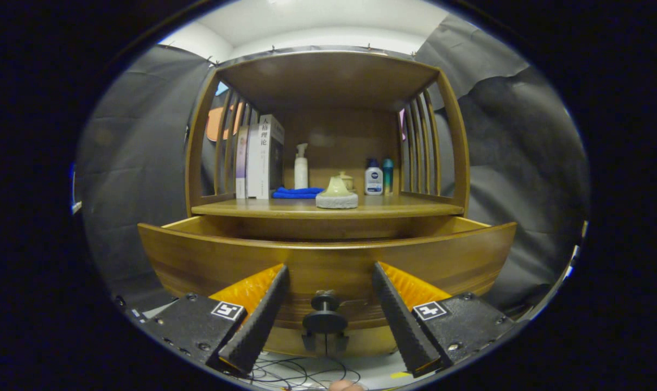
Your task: Pull open the drawer, take out the items inside it, and place them on the countertop above the cabinet.
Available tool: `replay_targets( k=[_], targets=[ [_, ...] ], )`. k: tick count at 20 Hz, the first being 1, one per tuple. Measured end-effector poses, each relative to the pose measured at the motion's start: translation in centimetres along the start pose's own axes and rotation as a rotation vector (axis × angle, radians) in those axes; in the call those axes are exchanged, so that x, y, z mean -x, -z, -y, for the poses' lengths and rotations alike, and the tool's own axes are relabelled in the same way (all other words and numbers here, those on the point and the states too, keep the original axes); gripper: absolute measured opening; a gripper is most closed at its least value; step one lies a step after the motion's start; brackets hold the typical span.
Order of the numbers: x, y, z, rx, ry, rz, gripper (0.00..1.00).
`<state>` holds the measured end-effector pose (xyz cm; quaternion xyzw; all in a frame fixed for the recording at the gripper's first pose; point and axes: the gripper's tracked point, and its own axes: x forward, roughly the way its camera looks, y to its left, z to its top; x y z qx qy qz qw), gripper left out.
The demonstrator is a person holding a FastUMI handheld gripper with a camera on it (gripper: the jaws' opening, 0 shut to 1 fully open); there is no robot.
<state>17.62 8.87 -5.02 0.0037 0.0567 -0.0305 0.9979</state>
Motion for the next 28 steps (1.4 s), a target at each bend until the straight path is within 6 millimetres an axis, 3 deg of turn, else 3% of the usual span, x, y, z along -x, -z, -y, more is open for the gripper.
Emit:
replay_targets(
  k=[28],
  targets=[
    [-8.2, -1.2, 0.0, 0.001, 0.013, -0.025, 0.99]
  ],
)
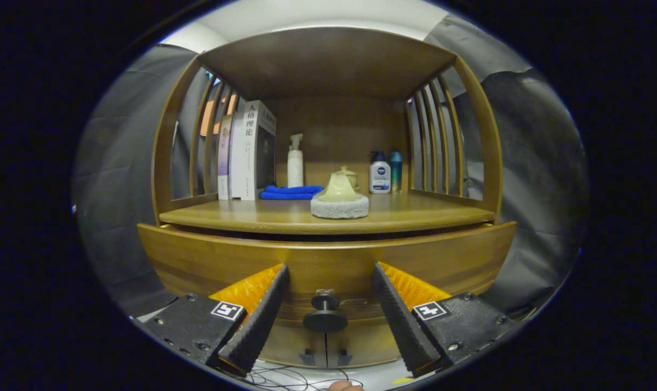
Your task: Pull open the drawer, take out the items inside it, and place them on the countertop above the cabinet.
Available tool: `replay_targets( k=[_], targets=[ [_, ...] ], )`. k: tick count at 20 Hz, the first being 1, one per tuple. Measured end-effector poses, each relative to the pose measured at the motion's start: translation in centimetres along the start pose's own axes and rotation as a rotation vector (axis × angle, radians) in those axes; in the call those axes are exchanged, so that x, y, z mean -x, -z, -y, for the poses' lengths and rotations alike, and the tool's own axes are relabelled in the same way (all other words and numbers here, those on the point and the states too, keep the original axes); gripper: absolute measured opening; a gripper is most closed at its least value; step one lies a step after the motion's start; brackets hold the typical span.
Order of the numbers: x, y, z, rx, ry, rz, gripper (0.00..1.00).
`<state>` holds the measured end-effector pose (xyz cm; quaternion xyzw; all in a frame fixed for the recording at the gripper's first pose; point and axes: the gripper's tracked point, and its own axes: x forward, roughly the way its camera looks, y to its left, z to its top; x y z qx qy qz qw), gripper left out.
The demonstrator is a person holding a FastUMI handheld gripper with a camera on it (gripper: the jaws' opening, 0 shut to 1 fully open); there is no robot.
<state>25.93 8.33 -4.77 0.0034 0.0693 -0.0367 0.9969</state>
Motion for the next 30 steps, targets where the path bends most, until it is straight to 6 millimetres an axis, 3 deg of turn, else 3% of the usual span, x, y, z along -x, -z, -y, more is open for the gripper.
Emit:
replay_targets(
  k=[9, 19, 22, 26, 30],
  targets=[
    [-2.9, 0.0, -0.3, -0.003, 0.004, -0.02, 0.98],
    [-2.9, 0.1, -0.3, 0.02, -0.005, -0.017, 0.98],
    [-0.2, -1.1, -0.1, 0.008, -0.017, 0.016, 0.98],
    [6.6, -3.0, 0.7, 0.007, -0.026, 0.062, 0.98],
    [12.5, -3.8, 0.7, 0.028, -0.04, 0.095, 0.98]
  ],
)
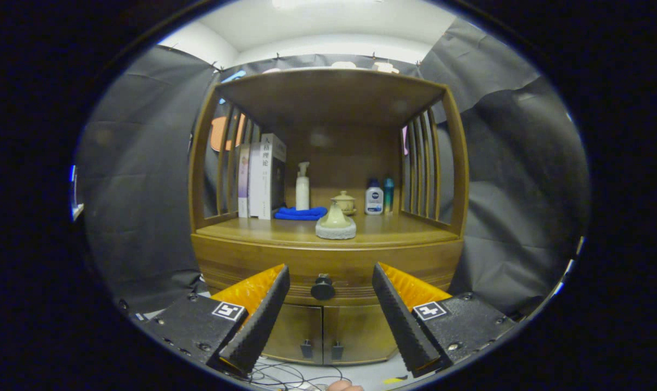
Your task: Pull open the drawer, take out the items inside it, and place them on the countertop above the cabinet.
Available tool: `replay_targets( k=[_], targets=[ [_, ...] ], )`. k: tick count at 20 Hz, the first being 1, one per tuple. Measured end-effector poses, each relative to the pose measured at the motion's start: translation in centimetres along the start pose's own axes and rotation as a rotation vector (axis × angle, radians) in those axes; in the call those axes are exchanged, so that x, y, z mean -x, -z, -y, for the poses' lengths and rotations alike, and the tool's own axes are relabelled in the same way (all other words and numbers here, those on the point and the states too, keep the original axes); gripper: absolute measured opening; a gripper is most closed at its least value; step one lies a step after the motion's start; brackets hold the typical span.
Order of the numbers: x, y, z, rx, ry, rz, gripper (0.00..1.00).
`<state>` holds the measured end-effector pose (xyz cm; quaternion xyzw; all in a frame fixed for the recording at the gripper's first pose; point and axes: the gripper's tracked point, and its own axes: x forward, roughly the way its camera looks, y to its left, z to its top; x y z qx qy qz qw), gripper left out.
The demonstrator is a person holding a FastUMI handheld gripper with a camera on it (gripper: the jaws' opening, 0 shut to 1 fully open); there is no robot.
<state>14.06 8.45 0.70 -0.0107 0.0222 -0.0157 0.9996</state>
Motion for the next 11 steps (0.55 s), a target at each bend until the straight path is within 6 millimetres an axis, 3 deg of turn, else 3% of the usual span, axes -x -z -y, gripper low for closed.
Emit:
replay_targets(
  k=[6, 11],
  targets=[
    [6.2, 0.0, 0.0, 0.004, 0.003, 0.011, 0.98],
    [6.9, -1.1, 0.8, -0.007, 0.011, 0.043, 0.98]
  ],
)
